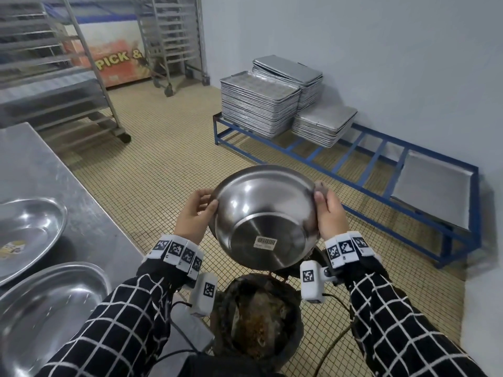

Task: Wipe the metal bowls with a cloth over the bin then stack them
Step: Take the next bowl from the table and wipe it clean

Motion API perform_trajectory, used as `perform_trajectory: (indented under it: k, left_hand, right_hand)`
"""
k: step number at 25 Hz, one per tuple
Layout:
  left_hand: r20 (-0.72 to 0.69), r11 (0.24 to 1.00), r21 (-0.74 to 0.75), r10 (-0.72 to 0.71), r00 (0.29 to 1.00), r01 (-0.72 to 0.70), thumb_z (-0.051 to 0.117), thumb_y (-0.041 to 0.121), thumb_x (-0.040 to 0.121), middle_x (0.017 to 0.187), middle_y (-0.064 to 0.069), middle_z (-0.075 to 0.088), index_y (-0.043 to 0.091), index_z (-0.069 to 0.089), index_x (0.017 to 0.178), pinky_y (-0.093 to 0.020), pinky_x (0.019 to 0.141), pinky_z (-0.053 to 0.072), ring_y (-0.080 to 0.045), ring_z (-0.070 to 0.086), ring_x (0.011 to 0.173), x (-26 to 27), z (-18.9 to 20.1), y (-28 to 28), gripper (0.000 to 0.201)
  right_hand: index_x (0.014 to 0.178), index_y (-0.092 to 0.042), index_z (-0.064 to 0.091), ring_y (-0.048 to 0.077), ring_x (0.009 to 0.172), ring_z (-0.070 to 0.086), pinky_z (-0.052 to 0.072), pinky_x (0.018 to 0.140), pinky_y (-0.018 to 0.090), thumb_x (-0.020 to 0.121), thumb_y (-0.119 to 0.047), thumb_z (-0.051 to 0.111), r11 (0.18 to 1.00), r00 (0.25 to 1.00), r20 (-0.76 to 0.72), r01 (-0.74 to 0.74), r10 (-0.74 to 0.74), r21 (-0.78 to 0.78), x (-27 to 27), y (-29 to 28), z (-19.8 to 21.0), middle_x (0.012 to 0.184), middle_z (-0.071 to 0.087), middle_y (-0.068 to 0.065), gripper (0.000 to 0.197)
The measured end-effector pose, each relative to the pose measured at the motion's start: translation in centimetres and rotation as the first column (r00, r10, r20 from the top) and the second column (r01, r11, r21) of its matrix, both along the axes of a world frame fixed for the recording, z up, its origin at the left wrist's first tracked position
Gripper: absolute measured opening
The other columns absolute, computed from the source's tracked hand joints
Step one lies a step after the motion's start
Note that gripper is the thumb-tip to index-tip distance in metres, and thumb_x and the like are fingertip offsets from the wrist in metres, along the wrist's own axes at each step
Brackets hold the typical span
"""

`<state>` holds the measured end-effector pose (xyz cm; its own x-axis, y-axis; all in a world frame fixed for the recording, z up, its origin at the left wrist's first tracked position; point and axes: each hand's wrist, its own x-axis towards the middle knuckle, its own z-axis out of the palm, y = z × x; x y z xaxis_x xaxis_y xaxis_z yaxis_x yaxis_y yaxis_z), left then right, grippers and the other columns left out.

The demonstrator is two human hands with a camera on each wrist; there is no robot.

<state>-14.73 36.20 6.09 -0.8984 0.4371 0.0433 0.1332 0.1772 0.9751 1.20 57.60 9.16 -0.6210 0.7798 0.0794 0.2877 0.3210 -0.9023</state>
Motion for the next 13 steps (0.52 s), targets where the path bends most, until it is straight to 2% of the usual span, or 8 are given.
perform_trajectory:
  k: [1, 2, 4, 6, 8, 10, 11, 13]
  left_hand:
    - [-0.036, 0.998, -0.040, -0.040, 0.999, 0.038, 0.061, 0.021, 0.091, 0.107, 0.009, 0.063, 0.026, 0.058, 0.112, -0.022, 0.080, 0.048, -0.007, 0.059, 0.101, 0.3, 0.1, 0.1, 0.021]
    - [-0.051, 0.994, -0.068, -0.086, 0.995, 0.083, 0.061, 0.021, 0.091, 0.109, 0.012, 0.062, 0.026, 0.056, 0.116, -0.021, 0.081, 0.048, -0.003, 0.057, 0.103, 0.7, 0.6, 0.3, 0.027]
    - [-0.059, 0.972, -0.137, -0.201, 0.978, 0.192, 0.060, 0.025, 0.091, 0.108, 0.016, 0.061, 0.028, 0.056, 0.119, -0.023, 0.082, 0.050, 0.001, 0.057, 0.101, 2.0, 1.9, 1.1, 0.028]
    - [-0.125, 0.925, -0.296, -0.287, 0.950, 0.240, 0.057, 0.032, 0.093, 0.099, 0.015, 0.063, 0.028, 0.060, 0.112, -0.022, 0.078, 0.047, -0.002, 0.058, 0.093, 2.9, 2.9, 2.0, 0.019]
    - [-0.237, 0.875, -0.444, -0.321, 0.917, 0.192, 0.054, 0.037, 0.095, 0.085, 0.010, 0.063, 0.026, 0.061, 0.097, -0.025, 0.073, 0.047, -0.009, 0.059, 0.081, 3.2, 3.7, 2.5, 0.013]
    - [-0.270, 0.864, -0.471, -0.336, 0.902, 0.180, 0.051, 0.035, 0.096, 0.078, 0.004, 0.063, 0.021, 0.061, 0.089, -0.029, 0.070, 0.048, -0.016, 0.058, 0.075, 3.3, 4.2, 2.8, 0.018]
    - [-0.281, 0.869, -0.463, -0.330, 0.901, 0.174, 0.050, 0.032, 0.097, 0.077, 0.001, 0.063, 0.018, 0.061, 0.089, -0.031, 0.070, 0.047, -0.018, 0.058, 0.074, 3.3, 4.3, 2.9, 0.020]
    - [-0.335, 0.885, -0.455, -0.276, 0.901, 0.102, 0.047, 0.030, 0.099, 0.076, -0.001, 0.061, 0.013, 0.061, 0.089, -0.033, 0.070, 0.044, -0.020, 0.055, 0.073, 3.5, 4.3, 3.2, 0.024]
  right_hand:
    - [0.109, -0.025, 0.052, 0.012, 0.093, 0.056, 0.042, 0.069, 0.021, 0.101, -0.035, 0.038, 0.993, 0.996, 0.065, -0.060, 0.053, 0.104, -0.4, 0.3, 0.2, 0.093, 0.055, -0.015, 0.019]
    - [0.110, -0.018, 0.053, 0.016, 0.094, 0.058, 0.045, 0.073, 0.026, 0.101, -0.032, 0.040, 0.968, 0.984, 0.136, -0.138, 0.111, 0.209, -0.8, 0.3, 0.6, 0.095, 0.058, -0.008, 0.021]
    - [0.112, -0.013, 0.057, 0.018, 0.100, 0.056, 0.044, 0.087, 0.033, 0.099, -0.028, 0.044, 0.867, 0.940, 0.261, -0.310, 0.219, 0.390, -1.7, 0.1, 1.2, 0.106, 0.061, 0.000, 0.024]
    - [0.115, -0.016, 0.059, 0.017, 0.107, 0.051, 0.039, 0.096, 0.035, 0.098, -0.028, 0.045, 0.745, 0.881, 0.363, -0.457, 0.303, 0.486, -2.7, -0.7, 2.0, 0.113, 0.061, -0.001, 0.024]
    - [0.116, -0.017, 0.057, 0.017, 0.109, 0.049, 0.036, 0.099, 0.035, 0.098, -0.030, 0.043, 0.617, 0.809, 0.480, -0.576, 0.339, 0.536, -3.5, -1.5, 2.7, 0.115, 0.060, -0.002, 0.026]
    - [0.116, -0.013, 0.054, 0.020, 0.108, 0.048, 0.038, 0.097, 0.038, 0.099, -0.030, 0.040, 0.489, 0.769, 0.559, -0.634, 0.311, 0.600, -3.9, -1.9, 2.9, 0.116, 0.059, 0.001, 0.028]
    - [0.116, -0.011, 0.053, 0.022, 0.108, 0.048, 0.038, 0.096, 0.040, 0.100, -0.030, 0.039, 0.464, 0.776, 0.551, -0.628, 0.309, 0.624, -3.9, -2.0, 2.9, 0.117, 0.058, 0.003, 0.029]
    - [0.120, -0.008, 0.053, 0.024, 0.112, 0.048, 0.038, 0.098, 0.041, 0.099, -0.032, 0.035, 0.517, 0.831, 0.449, -0.556, 0.328, 0.651, -3.7, -2.4, 2.3, 0.120, 0.056, 0.006, 0.037]
